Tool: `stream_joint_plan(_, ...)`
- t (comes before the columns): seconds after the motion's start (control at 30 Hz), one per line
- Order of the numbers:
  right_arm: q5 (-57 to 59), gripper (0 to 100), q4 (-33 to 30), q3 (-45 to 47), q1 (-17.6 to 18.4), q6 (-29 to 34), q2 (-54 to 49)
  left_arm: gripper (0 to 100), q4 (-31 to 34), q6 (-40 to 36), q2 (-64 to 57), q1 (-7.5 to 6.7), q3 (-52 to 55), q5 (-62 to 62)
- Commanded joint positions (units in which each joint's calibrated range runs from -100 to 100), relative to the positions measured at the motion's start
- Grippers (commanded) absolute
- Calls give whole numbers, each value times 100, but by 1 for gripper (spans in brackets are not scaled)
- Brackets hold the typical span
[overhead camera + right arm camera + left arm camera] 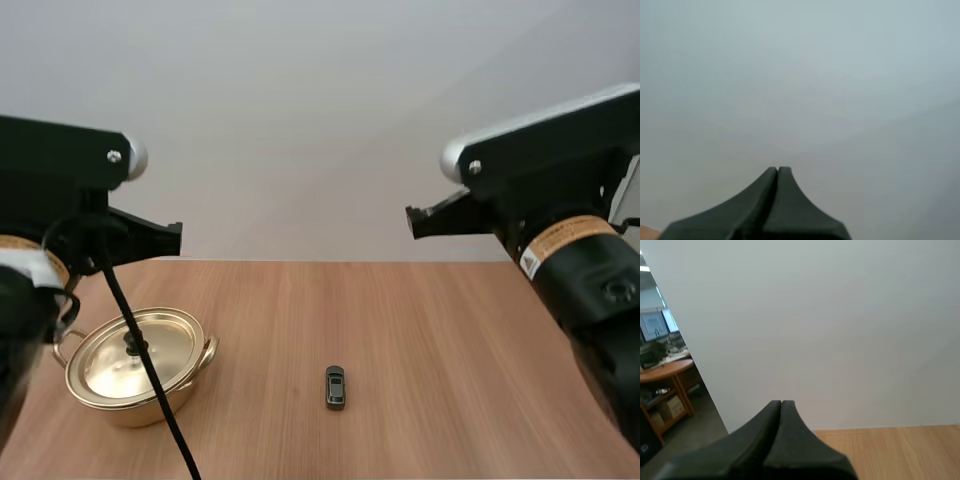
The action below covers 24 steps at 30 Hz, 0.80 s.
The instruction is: Open the pot, put the car inside, and close it
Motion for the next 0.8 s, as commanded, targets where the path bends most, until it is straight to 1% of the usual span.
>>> stream_joint_plan(0.0, 9140, 0, 5166, -2114, 131, -3326, 2385, 0, -259, 343, 498, 77, -1315, 3950)
stream_joint_plan(0.07, 9303, 0, 5454, -2054, 189, -3326, 2638, 0, -414, 415, 687, 188, -1302, 4492)
stream_joint_plan(0.13, 9281, 0, 5487, -2036, 189, -3326, 2794, 0, -547, 482, 808, 259, -1278, 4924)
stream_joint_plan(0.17, 9270, 0, 5487, -2036, 189, -3326, 2807, 0, -611, 613, 842, 279, -1274, 5052)
stream_joint_plan(0.27, 9305, 0, 5487, -2024, 189, -3255, 2850, 0, -799, 1321, 855, 290, -1216, 5113)
stream_joint_plan(0.33, 9305, 0, 5423, -2020, 189, -3149, 2850, 0, -812, 1400, 855, 290, -1199, 5113)
stream_joint_plan(0.37, 9305, 9, 5373, -2020, 189, -3133, 2850, 0, -736, 1402, 855, 290, -1181, 5119)
stream_joint_plan(0.4, 9305, 26, 5316, -2020, 189, -3133, 2850, 4, -632, 1402, 855, 290, -1128, 5119)
stream_joint_plan(0.43, 9305, 50, 5250, -2020, 189, -3133, 2850, 10, -523, 1402, 855, 290, -1068, 5101)
stream_joint_plan(0.47, 9305, 71, 5220, -2020, 189, -3160, 2850, 20, -400, 1390, 855, 290, -974, 5056)
stream_joint_plan(0.5, 9305, 99, 5220, -2020, 189, -3253, 2850, 33, -257, 1296, 855, 290, -869, 5059)
stream_joint_plan(0.53, 9305, 100, 5220, -2020, 189, -3376, 2850, 51, -158, 1199, 855, 290, -782, 5059)
stream_joint_plan(0.57, 9305, 100, 5220, -2020, 189, -3474, 2850, 74, -68, 1098, 878, 290, -674, 5059)
stream_joint_plan(0.6, 9289, 100, 5224, -2020, 189, -3500, 2850, 98, -43, 1054, 878, 290, -567, 5033)
stream_joint_plan(0.63, 9289, 100, 5269, -2020, 189, -3500, 2850, 100, -43, 1084, 878, 290, -481, 4931)
stream_joint_plan(0.77, 9188, 100, 5632, -2020, 189, -3500, 2850, 100, -102, 1105, 878, 290, -119, 4509)
